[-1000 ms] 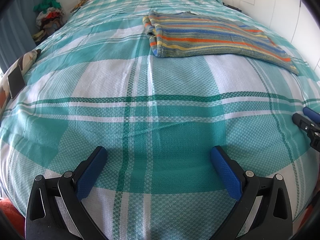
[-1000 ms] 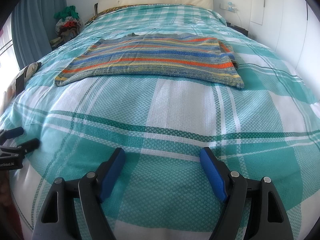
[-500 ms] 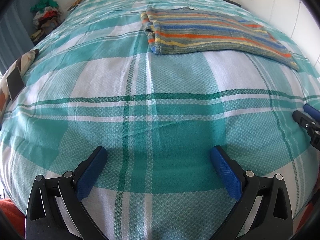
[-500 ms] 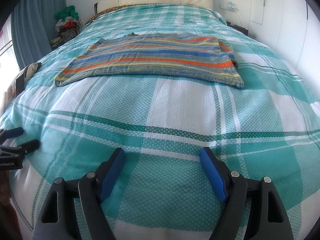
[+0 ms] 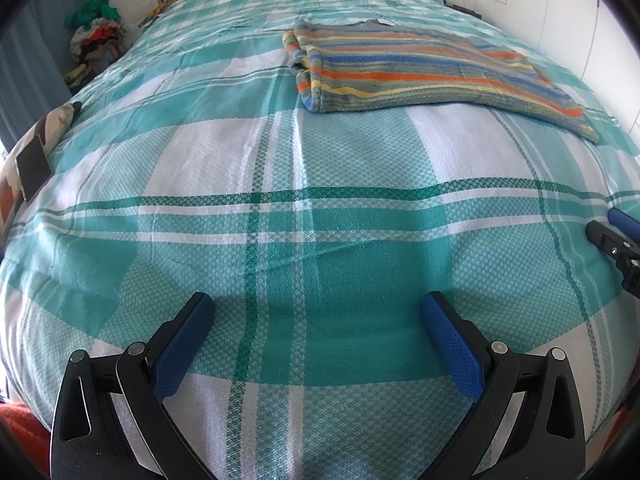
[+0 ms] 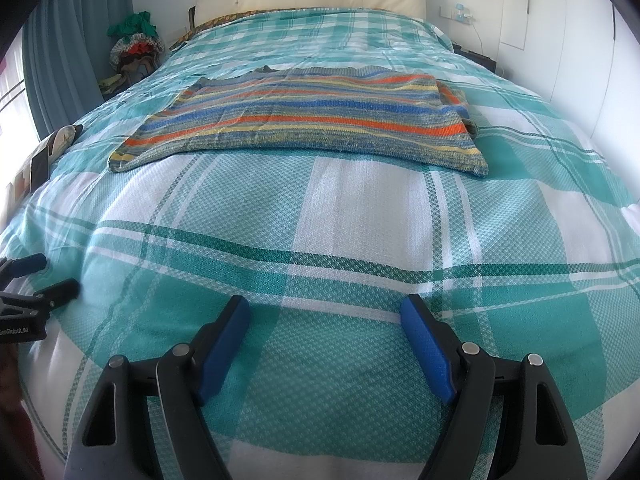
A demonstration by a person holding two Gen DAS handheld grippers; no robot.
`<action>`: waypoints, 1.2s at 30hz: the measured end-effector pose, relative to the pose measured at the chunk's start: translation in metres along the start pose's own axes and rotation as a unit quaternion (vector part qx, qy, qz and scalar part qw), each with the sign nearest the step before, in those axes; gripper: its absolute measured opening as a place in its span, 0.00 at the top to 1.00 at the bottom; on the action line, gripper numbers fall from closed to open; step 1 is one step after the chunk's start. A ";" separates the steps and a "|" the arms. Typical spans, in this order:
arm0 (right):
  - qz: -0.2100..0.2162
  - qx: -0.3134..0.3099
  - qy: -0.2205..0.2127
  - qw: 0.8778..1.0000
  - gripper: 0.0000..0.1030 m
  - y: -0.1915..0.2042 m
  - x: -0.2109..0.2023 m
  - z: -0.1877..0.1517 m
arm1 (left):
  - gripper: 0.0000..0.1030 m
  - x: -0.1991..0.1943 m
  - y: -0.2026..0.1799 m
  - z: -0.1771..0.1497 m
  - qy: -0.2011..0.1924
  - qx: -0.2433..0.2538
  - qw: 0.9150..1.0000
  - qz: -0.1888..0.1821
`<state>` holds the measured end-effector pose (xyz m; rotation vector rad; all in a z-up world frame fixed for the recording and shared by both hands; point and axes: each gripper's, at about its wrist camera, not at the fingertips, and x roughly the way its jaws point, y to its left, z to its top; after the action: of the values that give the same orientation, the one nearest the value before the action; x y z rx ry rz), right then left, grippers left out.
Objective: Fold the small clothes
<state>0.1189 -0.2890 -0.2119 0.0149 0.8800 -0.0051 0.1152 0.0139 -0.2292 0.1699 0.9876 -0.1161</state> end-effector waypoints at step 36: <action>0.164 0.163 0.106 0.967 0.22 -0.214 0.096 0.210 | 0.12 0.016 -0.295 0.150 -0.069 0.283 0.938 -0.187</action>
<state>0.3394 -0.5056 -0.1547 0.4766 1.0753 0.1649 0.1956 -0.3054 -0.1882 0.4939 0.8147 -0.7576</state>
